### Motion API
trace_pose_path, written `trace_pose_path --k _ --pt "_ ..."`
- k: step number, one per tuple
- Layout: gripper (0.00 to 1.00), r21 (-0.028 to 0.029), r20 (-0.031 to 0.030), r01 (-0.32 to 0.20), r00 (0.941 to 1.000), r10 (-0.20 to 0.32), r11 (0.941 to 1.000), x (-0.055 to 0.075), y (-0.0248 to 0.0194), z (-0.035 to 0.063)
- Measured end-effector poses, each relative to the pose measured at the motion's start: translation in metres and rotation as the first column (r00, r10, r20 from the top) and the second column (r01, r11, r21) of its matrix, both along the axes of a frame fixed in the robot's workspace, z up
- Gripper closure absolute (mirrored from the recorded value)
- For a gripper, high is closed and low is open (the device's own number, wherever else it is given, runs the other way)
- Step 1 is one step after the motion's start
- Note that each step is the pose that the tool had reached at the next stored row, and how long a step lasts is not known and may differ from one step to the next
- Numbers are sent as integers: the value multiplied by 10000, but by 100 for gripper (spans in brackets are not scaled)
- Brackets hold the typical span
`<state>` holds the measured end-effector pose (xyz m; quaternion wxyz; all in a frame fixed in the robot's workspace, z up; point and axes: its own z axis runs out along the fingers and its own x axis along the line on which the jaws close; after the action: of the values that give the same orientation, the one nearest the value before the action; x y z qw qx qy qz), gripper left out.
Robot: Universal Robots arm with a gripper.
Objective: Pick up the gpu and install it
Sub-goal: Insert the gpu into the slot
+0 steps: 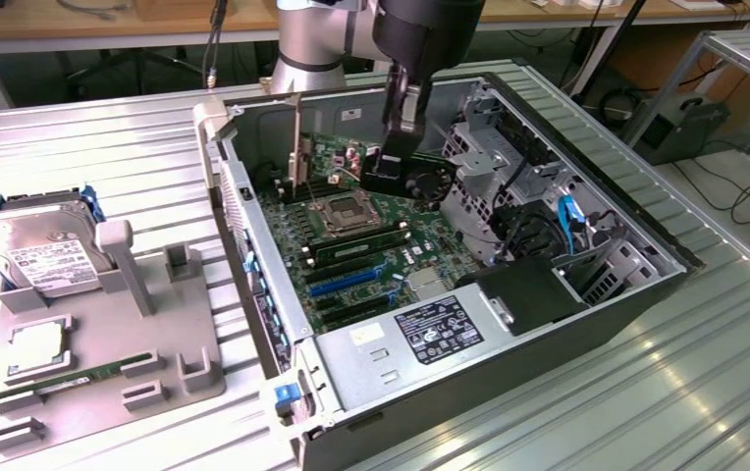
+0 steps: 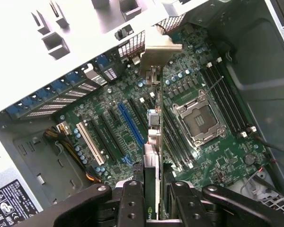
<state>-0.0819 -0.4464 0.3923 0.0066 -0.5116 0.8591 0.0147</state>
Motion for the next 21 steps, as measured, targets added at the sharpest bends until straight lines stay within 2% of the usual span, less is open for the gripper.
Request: trace_pose_path --k 21 --pt "74 0 0 -833 9965 833 9965 1 0 0"
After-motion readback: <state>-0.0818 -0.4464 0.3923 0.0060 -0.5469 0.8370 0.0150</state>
